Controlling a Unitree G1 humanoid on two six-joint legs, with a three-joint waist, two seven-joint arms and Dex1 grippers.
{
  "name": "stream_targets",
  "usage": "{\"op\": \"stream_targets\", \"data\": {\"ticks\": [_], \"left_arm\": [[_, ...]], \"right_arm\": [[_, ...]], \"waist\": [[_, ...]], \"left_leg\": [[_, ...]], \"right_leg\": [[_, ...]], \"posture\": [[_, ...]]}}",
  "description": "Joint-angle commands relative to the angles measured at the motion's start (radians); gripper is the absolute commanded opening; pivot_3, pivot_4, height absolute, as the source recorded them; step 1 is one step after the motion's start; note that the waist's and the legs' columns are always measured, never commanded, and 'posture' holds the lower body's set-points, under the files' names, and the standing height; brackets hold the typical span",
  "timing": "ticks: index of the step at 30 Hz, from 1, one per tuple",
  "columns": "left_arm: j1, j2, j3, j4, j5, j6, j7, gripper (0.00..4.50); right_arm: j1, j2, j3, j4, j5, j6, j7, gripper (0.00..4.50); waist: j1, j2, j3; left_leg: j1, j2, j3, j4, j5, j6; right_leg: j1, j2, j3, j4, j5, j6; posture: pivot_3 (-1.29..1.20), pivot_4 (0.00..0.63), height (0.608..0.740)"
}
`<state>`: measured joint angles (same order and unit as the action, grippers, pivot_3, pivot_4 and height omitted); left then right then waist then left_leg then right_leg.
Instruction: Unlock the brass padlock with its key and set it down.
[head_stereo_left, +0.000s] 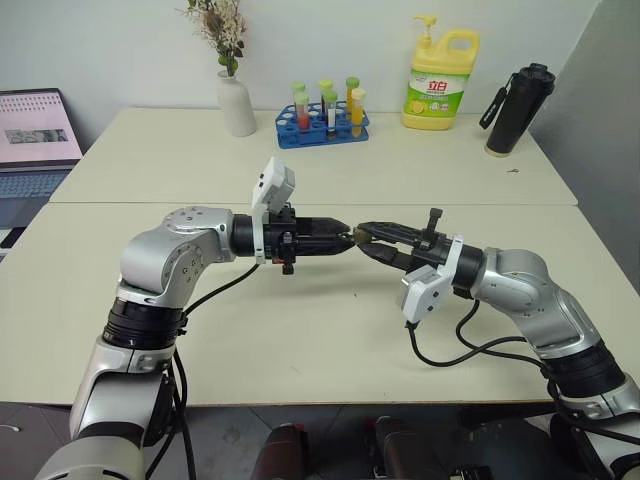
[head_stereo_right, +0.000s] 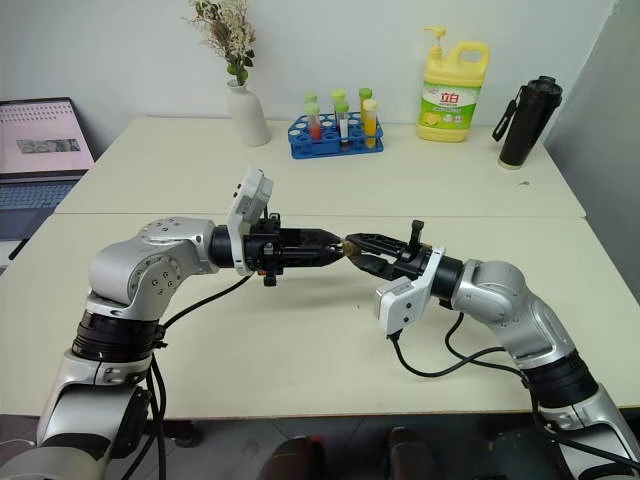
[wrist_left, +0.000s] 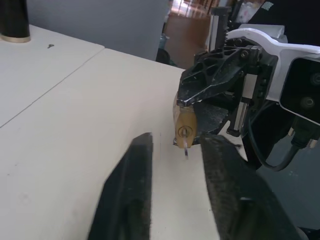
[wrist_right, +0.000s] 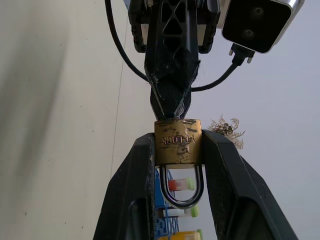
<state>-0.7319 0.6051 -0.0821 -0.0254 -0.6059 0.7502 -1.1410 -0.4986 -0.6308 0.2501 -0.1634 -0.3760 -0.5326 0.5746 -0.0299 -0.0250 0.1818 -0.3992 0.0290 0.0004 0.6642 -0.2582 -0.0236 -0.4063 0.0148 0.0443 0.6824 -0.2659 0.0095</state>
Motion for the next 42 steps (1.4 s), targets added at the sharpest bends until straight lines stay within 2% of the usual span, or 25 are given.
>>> {"op": "stream_targets", "data": {"ticks": [1,14,17,21,22,32,38,42], "left_arm": [[-0.01,0.018,0.027,-0.005,0.003,-0.025,-0.015,2.03],[-0.011,0.004,0.03,-0.014,-0.041,0.021,-0.016,2.03],[-0.012,-0.001,0.03,-0.015,-0.042,0.021,-0.013,1.47],[-0.008,-0.004,0.024,-0.018,-0.04,0.019,-0.021,0.14],[-0.012,-0.009,0.026,-0.014,-0.041,0.02,-0.019,0.01],[-0.01,-0.008,0.022,-0.02,-0.039,0.017,-0.035,0.0],[0.005,0.019,0.017,-0.029,-0.013,-0.04,-0.075,0.0],[0.009,0.002,0.028,-0.051,-0.006,-0.112,-0.077,0.0]], "right_arm": [[-0.007,-0.002,-0.021,-0.037,0.022,0.0,0.003,0.94],[-0.01,0.0,-0.017,-0.033,0.025,-0.008,0.016,0.94],[-0.011,-0.001,-0.018,-0.03,0.028,-0.011,0.017,0.94],[-0.01,-0.002,-0.018,-0.033,0.032,-0.014,0.018,0.94],[-0.01,-0.001,-0.017,-0.033,0.032,-0.016,0.018,0.94],[-0.012,0.005,-0.015,-0.029,0.033,-0.019,0.014,0.94],[-0.009,0.015,-0.021,-0.026,0.053,-0.013,0.011,0.94],[-0.013,0.014,-0.02,-0.016,0.057,-0.037,0.006,0.94]], "waist": [[0.0,0.0,0.0],[0.0,0.0,0.0],[0.0,0.0,0.0],[0.0,0.0,0.0],[0.0,0.0,0.0],[0.0,0.0,0.0],[0.0,0.0,0.0],[0.001,0.0,0.0]], "left_leg": [[0.0,0.0,0.0,0.0,0.0,0.0],[0.0,0.0,0.0,0.0,0.0,0.0],[0.0,0.0,0.0,0.0,0.0,0.0],[0.0,0.0,0.0,0.0,0.0,0.0],[0.0,0.0,0.0,0.0,0.0,0.0],[0.0,0.0,0.0,0.0,0.0,0.0],[0.0,0.0,0.0,0.0,0.0,0.0],[0.0,0.0,0.0,0.0,0.0,0.0]], "right_leg": [[0.0,0.0,0.0,0.0,0.0,0.0],[0.0,0.0,0.0,0.0,0.0,0.0],[0.0,0.0,0.0,0.0,0.0,0.0],[0.0,0.0,0.0,0.0,0.0,0.0],[0.0,0.0,0.0,0.0,0.0,0.0],[0.0,0.0,0.0,0.0,0.0,0.0],[0.0,0.0,0.0,0.0,0.0,0.0],[0.0,0.0,0.0,0.0,0.0,0.0]], "posture": [[0.0,0.15,0.74],[0.0,0.15,0.74],[0.0,0.15,0.74],[0.0,0.15,0.74],[0.0,0.15,0.74],[0.0,0.15,0.74],[0.0,0.15,0.74],[0.0,0.15,0.74]]}}
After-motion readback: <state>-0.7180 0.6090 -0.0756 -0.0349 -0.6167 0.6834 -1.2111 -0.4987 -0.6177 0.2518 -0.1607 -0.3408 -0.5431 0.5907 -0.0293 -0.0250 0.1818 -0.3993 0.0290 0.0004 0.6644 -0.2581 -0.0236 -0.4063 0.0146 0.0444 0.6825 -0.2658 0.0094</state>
